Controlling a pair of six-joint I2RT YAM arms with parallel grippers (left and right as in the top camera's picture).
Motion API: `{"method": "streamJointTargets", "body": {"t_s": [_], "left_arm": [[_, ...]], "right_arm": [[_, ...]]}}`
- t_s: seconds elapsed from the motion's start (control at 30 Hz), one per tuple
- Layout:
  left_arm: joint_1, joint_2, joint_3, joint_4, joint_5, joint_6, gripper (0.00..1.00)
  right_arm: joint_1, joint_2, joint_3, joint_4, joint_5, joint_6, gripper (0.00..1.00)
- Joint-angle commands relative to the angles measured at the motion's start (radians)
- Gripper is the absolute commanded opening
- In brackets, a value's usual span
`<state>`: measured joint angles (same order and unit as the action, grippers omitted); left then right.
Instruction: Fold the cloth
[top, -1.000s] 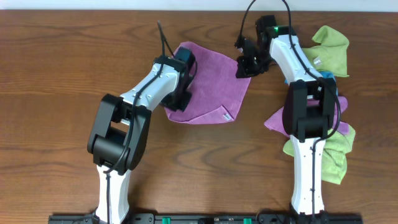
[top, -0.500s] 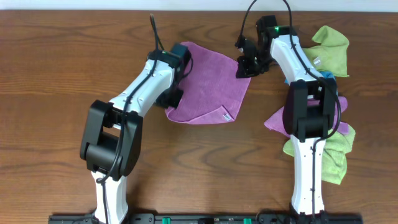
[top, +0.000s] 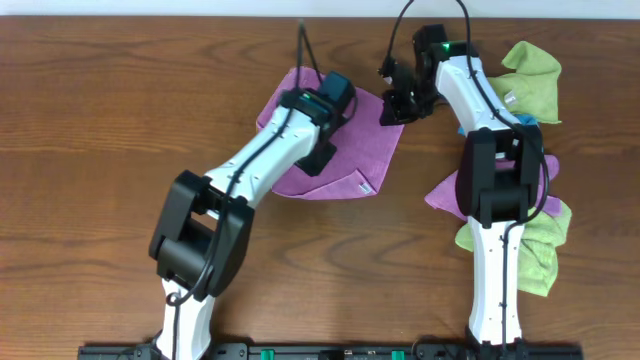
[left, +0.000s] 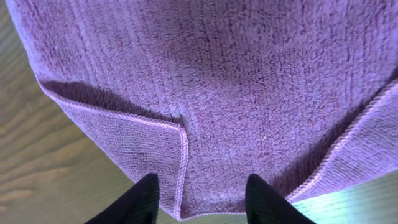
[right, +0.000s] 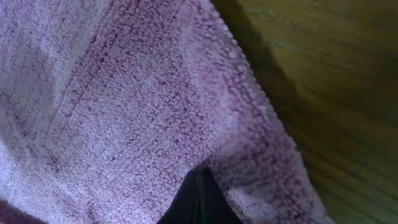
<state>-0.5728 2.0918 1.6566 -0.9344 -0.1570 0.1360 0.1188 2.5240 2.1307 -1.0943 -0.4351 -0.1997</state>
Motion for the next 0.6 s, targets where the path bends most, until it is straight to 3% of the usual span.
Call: {"method": "streamJointTargets", "body": {"t_s": [0.0,0.17,0.57], "left_arm": [[-0.003,0.050,0.001,-0.003,-0.080,0.014,0.43],[-0.013,0.105,0.000,0.000,-0.172,0.014,0.39],[-0.043,0.113,-0.001,0.109,-0.130,-0.002,0.41]], "right_arm": [[-0.046,0.059,-0.017,-0.009,0.072,0.009,0.01],[-0.082,0.059,-0.017,-0.026,0.064,0.012,0.01],[-0.100,0.059,-0.017,-0.035,0.035,0.012,0.01]]}}
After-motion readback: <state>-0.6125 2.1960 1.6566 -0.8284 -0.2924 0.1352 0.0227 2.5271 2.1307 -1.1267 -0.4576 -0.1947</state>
